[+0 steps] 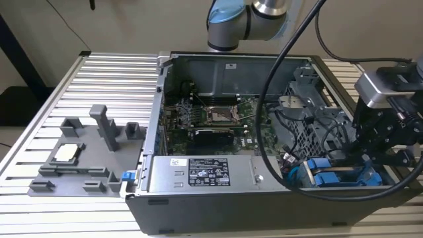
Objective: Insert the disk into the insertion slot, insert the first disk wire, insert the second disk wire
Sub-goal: 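Insert the first disk wire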
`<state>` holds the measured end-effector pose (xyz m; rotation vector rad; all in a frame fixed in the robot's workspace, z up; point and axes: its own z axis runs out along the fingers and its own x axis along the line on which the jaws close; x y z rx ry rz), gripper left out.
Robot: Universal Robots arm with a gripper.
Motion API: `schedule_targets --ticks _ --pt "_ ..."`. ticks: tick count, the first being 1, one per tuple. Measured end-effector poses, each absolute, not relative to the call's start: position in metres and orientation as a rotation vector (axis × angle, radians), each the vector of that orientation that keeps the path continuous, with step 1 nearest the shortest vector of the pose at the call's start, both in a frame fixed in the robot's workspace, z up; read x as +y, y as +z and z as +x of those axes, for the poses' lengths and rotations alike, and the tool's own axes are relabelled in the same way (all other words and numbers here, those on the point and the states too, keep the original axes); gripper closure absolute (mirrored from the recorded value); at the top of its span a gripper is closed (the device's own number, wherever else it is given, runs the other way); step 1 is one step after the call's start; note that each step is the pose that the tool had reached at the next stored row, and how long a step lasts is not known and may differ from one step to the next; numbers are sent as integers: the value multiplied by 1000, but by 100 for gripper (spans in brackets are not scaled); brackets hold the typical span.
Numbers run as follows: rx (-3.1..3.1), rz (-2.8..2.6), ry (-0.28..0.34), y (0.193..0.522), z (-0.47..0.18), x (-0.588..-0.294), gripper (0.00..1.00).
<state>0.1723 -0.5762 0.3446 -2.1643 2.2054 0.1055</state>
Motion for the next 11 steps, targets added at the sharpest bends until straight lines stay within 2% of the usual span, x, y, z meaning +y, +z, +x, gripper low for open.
schedule_targets --ticks 11 --pt "2205 -2164 107 393 172 -576 73"
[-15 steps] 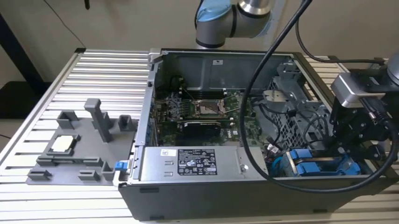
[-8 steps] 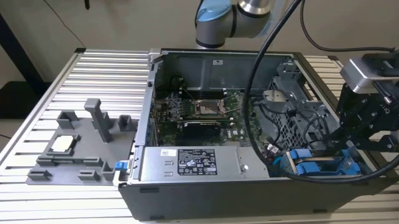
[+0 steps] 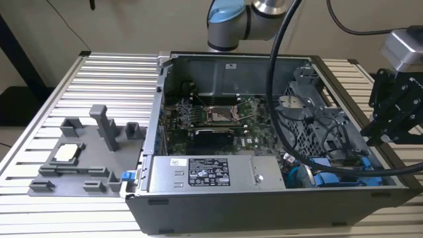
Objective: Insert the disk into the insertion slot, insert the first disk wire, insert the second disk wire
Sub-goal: 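Insert the first disk wire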
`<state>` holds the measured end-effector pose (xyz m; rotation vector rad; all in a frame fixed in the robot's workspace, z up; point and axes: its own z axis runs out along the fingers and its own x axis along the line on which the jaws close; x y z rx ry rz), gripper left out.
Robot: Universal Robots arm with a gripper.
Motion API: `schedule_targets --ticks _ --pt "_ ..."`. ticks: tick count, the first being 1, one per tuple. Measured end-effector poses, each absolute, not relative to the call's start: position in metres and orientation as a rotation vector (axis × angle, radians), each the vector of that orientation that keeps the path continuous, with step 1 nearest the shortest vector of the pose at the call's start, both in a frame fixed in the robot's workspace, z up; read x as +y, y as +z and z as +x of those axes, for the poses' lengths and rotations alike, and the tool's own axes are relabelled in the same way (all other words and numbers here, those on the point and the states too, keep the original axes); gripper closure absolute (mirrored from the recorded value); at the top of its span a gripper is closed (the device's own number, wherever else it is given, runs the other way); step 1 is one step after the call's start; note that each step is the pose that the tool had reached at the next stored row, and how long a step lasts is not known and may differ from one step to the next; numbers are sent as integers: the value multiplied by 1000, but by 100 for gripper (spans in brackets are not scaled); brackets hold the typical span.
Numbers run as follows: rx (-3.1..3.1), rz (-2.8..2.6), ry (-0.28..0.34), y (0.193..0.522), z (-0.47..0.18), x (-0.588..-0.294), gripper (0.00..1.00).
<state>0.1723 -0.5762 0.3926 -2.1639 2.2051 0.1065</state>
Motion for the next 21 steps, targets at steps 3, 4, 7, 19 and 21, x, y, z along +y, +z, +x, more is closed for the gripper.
schedule_targets --ticks 3,4,7,19,21 --pt "2204 -2163 109 393 172 -576 73" --pt "2204 -2163 109 393 172 -576 73" --pt "2203 -2162 110 393 172 -575 73" --pt "2203 -2162 110 393 172 -527 73" --pt "2203 -2162 110 393 172 -522 73"
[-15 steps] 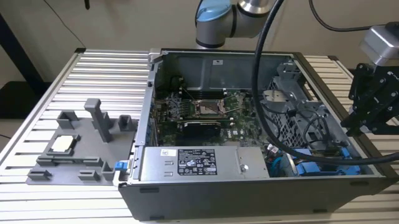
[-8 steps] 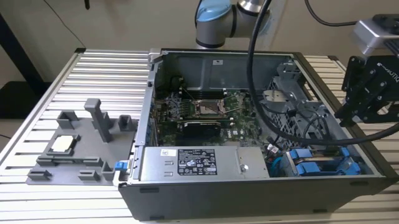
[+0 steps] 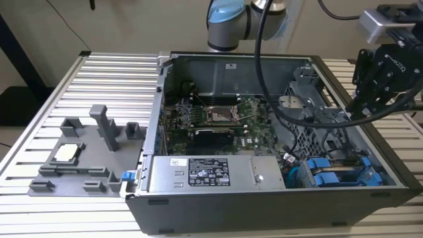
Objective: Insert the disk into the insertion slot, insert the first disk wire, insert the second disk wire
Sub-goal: 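Insert the first disk wire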
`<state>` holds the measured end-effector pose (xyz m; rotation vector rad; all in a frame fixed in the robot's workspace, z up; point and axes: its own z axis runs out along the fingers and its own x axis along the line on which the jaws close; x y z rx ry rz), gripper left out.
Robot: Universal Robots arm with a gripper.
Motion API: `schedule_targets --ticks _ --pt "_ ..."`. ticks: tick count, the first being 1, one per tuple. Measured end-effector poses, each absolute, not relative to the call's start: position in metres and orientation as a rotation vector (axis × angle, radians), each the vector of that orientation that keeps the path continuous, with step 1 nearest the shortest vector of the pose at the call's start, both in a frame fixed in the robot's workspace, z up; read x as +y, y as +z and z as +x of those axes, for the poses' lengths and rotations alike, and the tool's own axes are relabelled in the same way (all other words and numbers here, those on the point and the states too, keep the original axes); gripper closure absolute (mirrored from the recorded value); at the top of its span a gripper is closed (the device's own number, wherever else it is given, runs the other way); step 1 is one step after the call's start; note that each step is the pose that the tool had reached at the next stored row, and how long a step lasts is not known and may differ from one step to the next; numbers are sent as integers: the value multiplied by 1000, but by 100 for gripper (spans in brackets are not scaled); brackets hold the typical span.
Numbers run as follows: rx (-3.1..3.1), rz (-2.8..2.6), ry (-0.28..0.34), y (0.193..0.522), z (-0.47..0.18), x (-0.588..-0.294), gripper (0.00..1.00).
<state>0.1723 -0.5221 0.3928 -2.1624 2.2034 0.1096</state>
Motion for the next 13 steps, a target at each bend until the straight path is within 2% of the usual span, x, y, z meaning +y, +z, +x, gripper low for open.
schedule_targets --ticks 13 --pt "2203 -2162 108 392 153 -521 73"
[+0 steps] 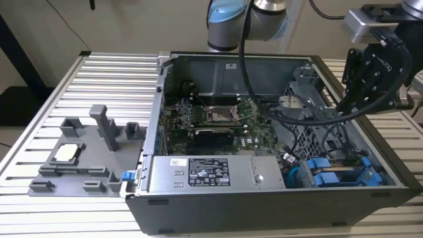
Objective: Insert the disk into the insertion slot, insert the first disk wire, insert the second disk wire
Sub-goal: 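Insert the first disk wire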
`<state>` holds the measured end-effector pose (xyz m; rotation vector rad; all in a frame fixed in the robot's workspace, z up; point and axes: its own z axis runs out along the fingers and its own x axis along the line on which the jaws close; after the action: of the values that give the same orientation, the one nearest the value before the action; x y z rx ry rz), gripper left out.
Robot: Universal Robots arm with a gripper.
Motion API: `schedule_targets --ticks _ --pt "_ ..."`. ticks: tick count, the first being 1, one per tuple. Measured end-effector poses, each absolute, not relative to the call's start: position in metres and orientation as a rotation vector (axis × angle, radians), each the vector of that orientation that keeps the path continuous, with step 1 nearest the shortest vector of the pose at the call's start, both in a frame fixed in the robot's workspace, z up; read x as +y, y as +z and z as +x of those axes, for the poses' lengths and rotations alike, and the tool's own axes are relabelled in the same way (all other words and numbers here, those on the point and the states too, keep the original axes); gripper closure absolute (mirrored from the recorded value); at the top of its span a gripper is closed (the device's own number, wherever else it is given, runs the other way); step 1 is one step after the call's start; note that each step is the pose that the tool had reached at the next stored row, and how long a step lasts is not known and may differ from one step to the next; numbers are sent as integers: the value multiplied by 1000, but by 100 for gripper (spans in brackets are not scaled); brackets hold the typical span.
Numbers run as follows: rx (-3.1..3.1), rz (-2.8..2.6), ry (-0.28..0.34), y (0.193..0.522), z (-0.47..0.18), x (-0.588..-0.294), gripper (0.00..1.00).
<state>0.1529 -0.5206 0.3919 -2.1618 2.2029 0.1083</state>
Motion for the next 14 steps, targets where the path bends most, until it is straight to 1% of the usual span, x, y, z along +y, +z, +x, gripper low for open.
schedule_targets --ticks 9,14 --pt "2168 -2197 106 391 136 -514 73" --pt "2160 -2191 84 388 117 -508 73"
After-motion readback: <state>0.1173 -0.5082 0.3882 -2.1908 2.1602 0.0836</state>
